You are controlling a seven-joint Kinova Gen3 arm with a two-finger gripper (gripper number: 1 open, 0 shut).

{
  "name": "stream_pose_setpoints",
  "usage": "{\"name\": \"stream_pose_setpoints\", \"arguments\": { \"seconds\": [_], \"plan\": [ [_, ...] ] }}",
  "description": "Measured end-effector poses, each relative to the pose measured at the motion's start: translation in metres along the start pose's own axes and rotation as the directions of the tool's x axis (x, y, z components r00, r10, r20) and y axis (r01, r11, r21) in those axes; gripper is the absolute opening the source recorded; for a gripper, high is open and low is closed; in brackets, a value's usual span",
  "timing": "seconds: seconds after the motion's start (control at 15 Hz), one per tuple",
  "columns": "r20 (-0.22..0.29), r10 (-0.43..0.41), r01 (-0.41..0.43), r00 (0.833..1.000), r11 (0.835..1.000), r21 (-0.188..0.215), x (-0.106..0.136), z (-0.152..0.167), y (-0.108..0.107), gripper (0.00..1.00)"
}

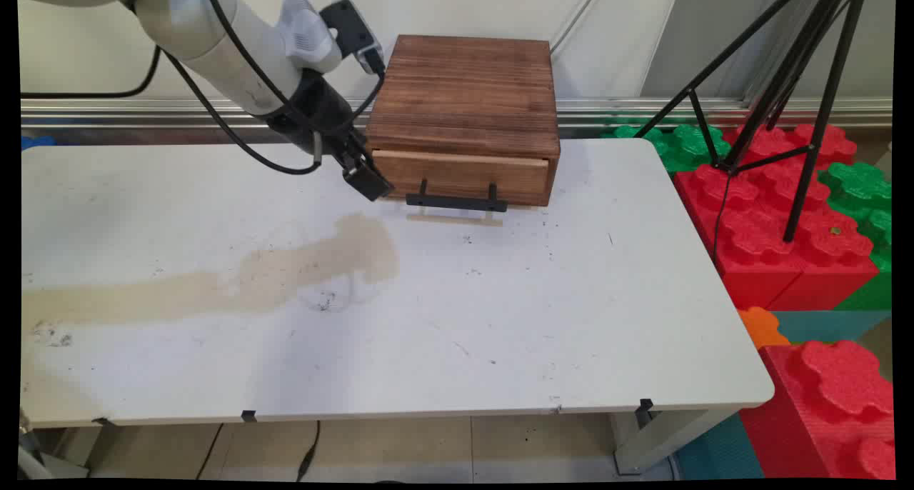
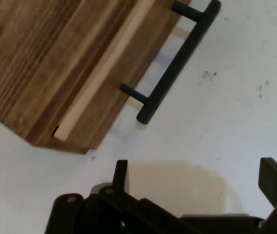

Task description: Open the drawer

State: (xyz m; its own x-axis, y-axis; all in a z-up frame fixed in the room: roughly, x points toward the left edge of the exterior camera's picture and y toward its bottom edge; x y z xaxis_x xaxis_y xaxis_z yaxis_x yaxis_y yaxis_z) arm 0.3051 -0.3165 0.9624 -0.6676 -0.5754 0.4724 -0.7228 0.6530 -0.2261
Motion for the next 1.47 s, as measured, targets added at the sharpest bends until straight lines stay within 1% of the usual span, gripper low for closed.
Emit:
{"name": "stream_pose_setpoints", "arguments": {
  "seconds": [0.4, 0.8, 1.13, 1.47],
  "plan": [
    [-0.013, 0.083, -0.083, 0.996, 0.996, -0.017, 0.006, 0.02, -0.01, 1.0],
    [-0.03, 0.184, -0.185, 0.983, 0.982, -0.037, 0.017, 0.049, -0.025, 1.0],
    [-0.047, 0.234, -0.238, 0.971, 0.966, -0.099, 0.03, 0.089, -0.032, 1.0],
    [-0.044, 0.239, -0.243, 0.97, 0.961, -0.132, 0.041, 0.116, -0.031, 1.0]
  ]
}}
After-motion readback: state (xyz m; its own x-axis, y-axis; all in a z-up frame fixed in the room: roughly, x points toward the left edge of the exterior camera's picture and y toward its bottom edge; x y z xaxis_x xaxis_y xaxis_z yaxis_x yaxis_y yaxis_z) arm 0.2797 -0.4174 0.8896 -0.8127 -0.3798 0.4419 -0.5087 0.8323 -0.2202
